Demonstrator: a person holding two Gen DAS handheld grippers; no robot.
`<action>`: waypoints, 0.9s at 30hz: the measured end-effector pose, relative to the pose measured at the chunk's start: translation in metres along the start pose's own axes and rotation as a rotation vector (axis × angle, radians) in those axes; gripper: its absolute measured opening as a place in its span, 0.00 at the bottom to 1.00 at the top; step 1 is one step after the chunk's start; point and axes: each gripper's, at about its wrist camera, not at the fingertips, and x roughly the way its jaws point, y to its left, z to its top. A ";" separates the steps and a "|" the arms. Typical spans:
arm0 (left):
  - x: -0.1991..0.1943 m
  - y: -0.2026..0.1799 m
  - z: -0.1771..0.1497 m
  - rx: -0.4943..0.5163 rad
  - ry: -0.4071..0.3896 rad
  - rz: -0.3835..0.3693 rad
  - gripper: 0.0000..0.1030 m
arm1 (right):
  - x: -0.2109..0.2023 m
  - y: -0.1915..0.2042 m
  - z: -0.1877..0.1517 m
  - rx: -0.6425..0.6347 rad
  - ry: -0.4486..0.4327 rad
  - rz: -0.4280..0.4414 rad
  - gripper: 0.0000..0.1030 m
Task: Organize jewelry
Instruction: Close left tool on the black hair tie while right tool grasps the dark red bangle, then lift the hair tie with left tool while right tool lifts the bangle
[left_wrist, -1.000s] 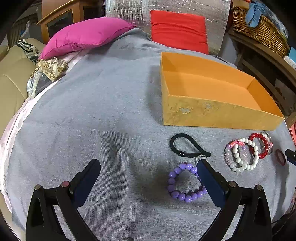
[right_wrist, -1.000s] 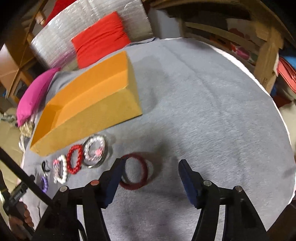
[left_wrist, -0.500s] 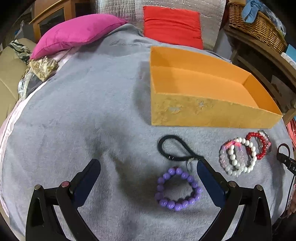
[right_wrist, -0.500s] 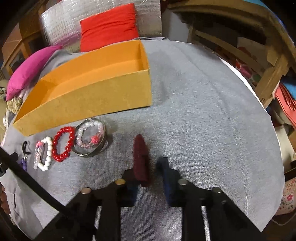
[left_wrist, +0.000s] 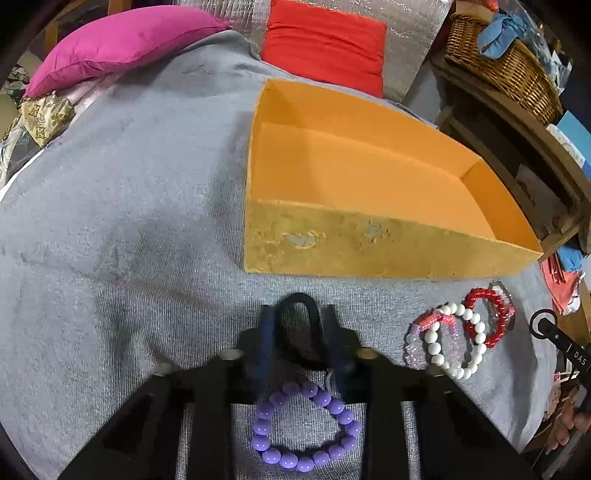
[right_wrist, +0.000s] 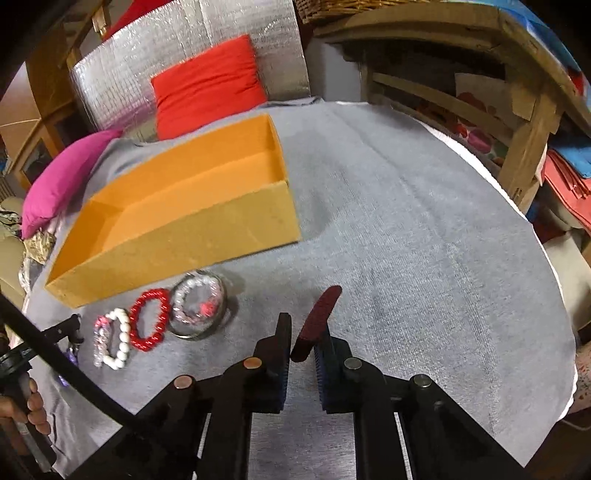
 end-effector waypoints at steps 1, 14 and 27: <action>-0.003 0.000 0.001 0.001 -0.014 -0.019 0.13 | -0.002 0.002 0.001 -0.001 -0.010 0.005 0.13; -0.058 -0.012 0.005 0.102 -0.152 -0.143 0.07 | -0.026 0.031 0.022 -0.001 -0.167 0.143 0.13; -0.058 0.000 0.008 0.075 -0.141 -0.159 0.07 | 0.014 0.005 0.026 0.007 0.084 0.086 0.34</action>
